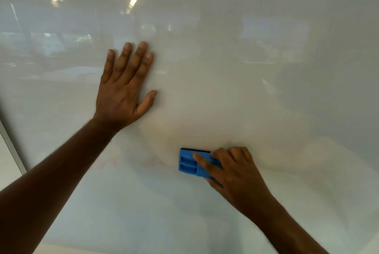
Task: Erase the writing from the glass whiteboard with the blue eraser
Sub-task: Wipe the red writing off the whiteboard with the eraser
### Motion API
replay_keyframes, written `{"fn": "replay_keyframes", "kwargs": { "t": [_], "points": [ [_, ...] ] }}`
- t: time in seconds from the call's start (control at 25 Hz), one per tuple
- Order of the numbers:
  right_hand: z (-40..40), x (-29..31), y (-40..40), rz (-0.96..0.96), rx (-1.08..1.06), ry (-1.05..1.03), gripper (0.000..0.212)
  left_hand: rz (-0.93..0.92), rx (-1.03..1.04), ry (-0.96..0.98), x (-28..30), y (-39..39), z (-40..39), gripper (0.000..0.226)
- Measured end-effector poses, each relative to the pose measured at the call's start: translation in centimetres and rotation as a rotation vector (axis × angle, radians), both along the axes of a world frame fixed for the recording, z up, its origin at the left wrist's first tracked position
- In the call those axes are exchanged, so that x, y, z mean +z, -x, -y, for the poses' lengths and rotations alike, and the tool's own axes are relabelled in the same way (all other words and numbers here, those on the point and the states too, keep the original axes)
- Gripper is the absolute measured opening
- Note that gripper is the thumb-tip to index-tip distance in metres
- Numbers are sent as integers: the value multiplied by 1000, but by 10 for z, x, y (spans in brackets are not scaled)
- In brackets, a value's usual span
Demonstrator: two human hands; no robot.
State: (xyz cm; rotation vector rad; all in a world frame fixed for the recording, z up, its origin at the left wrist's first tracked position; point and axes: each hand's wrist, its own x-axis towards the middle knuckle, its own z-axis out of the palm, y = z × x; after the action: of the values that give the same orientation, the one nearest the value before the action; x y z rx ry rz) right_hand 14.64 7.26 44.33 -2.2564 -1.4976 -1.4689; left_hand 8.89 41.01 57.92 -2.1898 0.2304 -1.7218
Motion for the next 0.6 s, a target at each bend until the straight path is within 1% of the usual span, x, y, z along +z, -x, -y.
{"fn": "replay_keyframes", "kwargs": {
  "t": [0.08, 0.16, 0.24, 0.32, 0.48, 0.6],
  "points": [
    [5, -23, 3, -5, -17, 92, 68, 41, 0, 166, -1, 0, -1, 76],
    [22, -35, 2, -4, -57, 153, 78, 63, 0, 242, -2, 1, 1, 78],
    [35, -31, -2, 5, -57, 99, 73, 61, 3, 244, -3, 1, 2, 80],
    [36, -11, -4, 4, -62, 0, 63, 53, 13, 228, -3, 0, 1, 82],
    [-11, 24, 6, -31, -41, -162, 60, 30, 29, 221, -2, 0, 0, 84],
    [-55, 11, 19, -48, 6, -139, 59, 3, 17, 192, -1, 3, -4, 84]
  ]
}}
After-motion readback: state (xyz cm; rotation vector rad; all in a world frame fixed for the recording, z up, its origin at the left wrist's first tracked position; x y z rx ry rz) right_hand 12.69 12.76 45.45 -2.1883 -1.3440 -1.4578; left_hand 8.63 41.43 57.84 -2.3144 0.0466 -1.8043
